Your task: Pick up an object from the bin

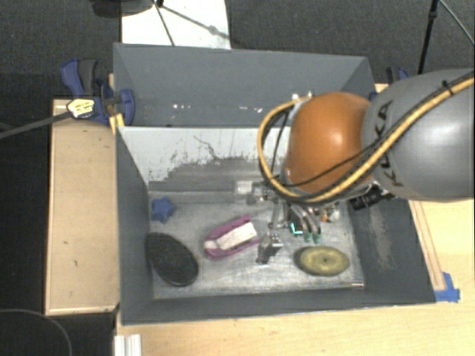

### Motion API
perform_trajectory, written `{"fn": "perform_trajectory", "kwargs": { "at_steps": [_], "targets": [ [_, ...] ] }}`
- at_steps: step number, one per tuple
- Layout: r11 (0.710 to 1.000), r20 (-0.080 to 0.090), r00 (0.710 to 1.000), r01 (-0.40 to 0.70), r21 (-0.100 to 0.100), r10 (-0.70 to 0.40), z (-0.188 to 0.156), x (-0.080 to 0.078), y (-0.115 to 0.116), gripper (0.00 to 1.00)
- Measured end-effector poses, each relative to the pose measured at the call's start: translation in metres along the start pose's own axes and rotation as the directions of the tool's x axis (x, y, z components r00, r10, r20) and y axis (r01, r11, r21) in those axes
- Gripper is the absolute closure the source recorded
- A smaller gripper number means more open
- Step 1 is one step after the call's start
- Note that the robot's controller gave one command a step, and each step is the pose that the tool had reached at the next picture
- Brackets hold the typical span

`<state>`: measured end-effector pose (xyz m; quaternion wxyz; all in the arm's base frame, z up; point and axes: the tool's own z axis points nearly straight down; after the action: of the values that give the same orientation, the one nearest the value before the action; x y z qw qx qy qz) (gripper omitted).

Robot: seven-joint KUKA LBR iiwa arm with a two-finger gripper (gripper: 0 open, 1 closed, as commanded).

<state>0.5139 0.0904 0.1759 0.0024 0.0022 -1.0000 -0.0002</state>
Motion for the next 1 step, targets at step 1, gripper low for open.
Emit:
{"fn": "perform_trajectory", "kwargs": {
  "at_steps": [1],
  "targets": [
    [0.983,0.006,0.983,0.185,0.001,-0.185,0.1054,-0.0494,0.0132,0.0]
  ]
}}
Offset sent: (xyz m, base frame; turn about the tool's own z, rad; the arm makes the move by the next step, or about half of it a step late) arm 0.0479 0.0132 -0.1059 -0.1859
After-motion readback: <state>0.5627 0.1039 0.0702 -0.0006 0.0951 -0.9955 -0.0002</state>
